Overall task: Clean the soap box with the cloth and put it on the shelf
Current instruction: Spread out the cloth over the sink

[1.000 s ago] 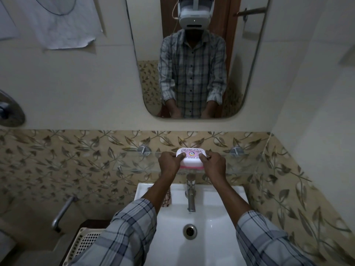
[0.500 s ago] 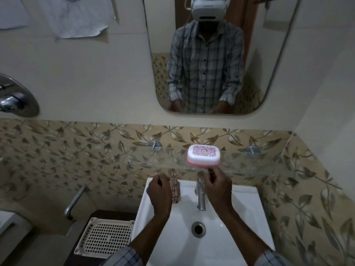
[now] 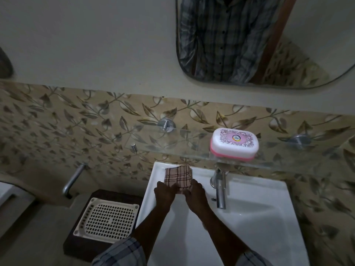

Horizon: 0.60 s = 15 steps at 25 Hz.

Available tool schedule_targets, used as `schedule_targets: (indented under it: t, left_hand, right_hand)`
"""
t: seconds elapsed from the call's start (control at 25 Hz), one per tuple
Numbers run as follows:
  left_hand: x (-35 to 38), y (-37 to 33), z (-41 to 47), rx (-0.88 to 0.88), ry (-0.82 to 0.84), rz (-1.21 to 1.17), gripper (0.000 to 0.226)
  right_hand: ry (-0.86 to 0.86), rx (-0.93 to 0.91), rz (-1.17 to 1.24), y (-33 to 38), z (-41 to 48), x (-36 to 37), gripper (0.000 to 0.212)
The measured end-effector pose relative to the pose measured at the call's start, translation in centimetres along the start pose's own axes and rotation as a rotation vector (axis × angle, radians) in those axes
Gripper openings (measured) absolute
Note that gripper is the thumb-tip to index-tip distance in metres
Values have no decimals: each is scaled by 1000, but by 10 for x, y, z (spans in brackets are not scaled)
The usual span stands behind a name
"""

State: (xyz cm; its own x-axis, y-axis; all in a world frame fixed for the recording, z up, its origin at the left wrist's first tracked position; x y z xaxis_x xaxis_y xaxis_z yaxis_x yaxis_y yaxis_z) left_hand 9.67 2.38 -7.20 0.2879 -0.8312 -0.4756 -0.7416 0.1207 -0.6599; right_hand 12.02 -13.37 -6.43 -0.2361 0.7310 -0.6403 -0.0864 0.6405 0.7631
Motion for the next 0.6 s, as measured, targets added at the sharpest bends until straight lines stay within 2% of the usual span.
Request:
schedule_targets:
  t: [0.12,0.2,0.28,0.36,0.44,0.52,0.6]
  left_hand:
    - [8,16,9,-192,57,-234,53]
    - [14,20,10,-302,140,-446,39]
    - [17,8,2,-304,250,-576,23]
    - [7,-11,-13,-190,288,-592,15]
    - [-9,-29,-38,-27,307,-533,12]
    - [-21,-44,-70,156,417,-462,13]
    - [-31,-53,-108,306,541,-380,20]
  right_hand:
    - [39,20,-27,-4,4,13,51]
    - [51,31,-26,-4,5,11,53]
    - [80,-1,-55,3,5,5,57]
    - [81,-111,-87,20,-1,-9,68]
    - [86,-313,-34,48,-17,-25,70]
    - [73,-395,188,72,-39,-46,61]
    - [3,-341,451,81,-58,-69,43]
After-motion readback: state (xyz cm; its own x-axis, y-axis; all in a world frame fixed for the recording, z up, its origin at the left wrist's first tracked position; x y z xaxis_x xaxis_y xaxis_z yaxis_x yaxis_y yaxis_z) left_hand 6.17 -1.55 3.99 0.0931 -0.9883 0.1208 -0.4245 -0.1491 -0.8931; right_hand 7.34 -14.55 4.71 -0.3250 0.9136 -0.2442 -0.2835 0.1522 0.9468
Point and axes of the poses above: each hand's wrist, its own z-axis towards the middle knuckle, its own x-axis out of the palm, y = z × x, the point moved 9 cm from there along z, towards the middle knuckle, and after that the axes turned 15 degrees about -x, right-handed, at the moved point
